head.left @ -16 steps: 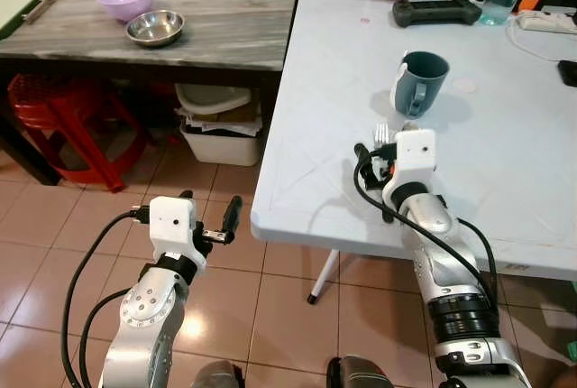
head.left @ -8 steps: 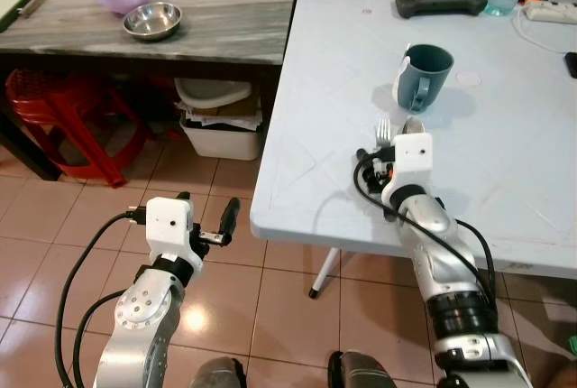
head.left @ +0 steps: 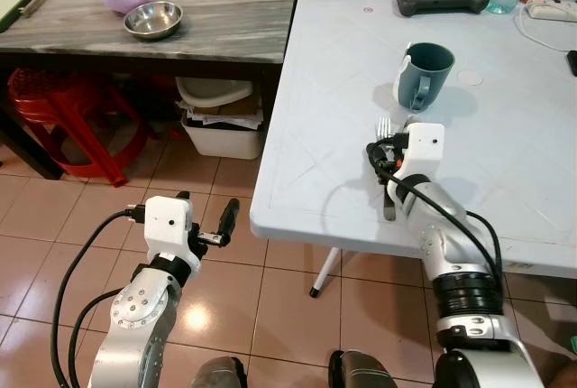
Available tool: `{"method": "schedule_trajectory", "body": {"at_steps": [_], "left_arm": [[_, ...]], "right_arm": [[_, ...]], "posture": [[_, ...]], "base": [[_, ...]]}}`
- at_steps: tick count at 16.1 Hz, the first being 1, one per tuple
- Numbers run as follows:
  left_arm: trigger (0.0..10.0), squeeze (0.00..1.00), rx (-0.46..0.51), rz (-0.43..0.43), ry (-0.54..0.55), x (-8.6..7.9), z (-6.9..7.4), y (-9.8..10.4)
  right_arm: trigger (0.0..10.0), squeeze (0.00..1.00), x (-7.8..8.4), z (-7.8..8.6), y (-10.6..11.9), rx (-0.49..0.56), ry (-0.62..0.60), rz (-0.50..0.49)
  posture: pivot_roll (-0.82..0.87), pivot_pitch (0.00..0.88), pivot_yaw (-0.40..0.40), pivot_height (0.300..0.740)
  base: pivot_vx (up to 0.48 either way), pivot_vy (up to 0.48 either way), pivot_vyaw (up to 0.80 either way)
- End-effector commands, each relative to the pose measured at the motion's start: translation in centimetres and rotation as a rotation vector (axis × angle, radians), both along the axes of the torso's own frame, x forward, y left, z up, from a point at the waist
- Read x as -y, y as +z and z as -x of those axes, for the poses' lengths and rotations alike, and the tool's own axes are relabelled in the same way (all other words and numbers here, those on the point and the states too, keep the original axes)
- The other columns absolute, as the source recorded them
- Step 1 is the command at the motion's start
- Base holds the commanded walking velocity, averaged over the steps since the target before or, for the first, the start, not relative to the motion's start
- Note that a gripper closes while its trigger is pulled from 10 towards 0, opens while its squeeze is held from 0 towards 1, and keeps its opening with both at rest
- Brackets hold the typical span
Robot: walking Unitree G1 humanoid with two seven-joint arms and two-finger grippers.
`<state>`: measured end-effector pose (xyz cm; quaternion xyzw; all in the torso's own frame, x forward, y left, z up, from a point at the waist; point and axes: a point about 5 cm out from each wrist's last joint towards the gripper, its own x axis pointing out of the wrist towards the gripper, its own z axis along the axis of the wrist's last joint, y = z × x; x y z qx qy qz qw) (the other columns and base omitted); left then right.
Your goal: Setting the table
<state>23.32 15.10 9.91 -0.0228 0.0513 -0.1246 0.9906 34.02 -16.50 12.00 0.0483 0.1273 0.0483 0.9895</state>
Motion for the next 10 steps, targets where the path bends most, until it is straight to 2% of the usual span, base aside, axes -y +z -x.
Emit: {"method": "schedule_trajectory", "body": {"at_steps": [1,5,7,10], "left_arm": [[10.0,0.00,-0.007,-0.006,-0.003,-0.1,0.0,0.0],[10.0,0.00,-0.014,-0.008,-0.013,-0.2,-0.1,0.0],[10.0,0.00,-0.018,-0.005,-0.019,-0.1,-0.1,-0.1],[10.0,0.00,-0.032,0.004,-0.036,0.2,-0.2,-0.3]], "right_arm": [[0.0,0.00,-0.5,1.6,-4.0,-0.205,0.045,-0.038],[0.2,0.00,-0.8,2.3,-4.7,-0.279,0.090,-0.059],[0.0,0.00,-0.7,2.9,-5.3,-0.320,0.089,-0.084],[0.0,0.00,-0.7,3.2,-5.5,-0.329,0.066,-0.136]], "posture": [[0.09,0.146,0.069,0.740],[0.08,0.138,0.067,0.740],[0.08,0.137,0.065,0.740],[0.07,0.133,0.063,0.740]], "base": [[0.000,0.000,0.00],[0.000,0.000,0.00],[0.000,0.000,0.00],[0.000,0.000,0.00]]}}
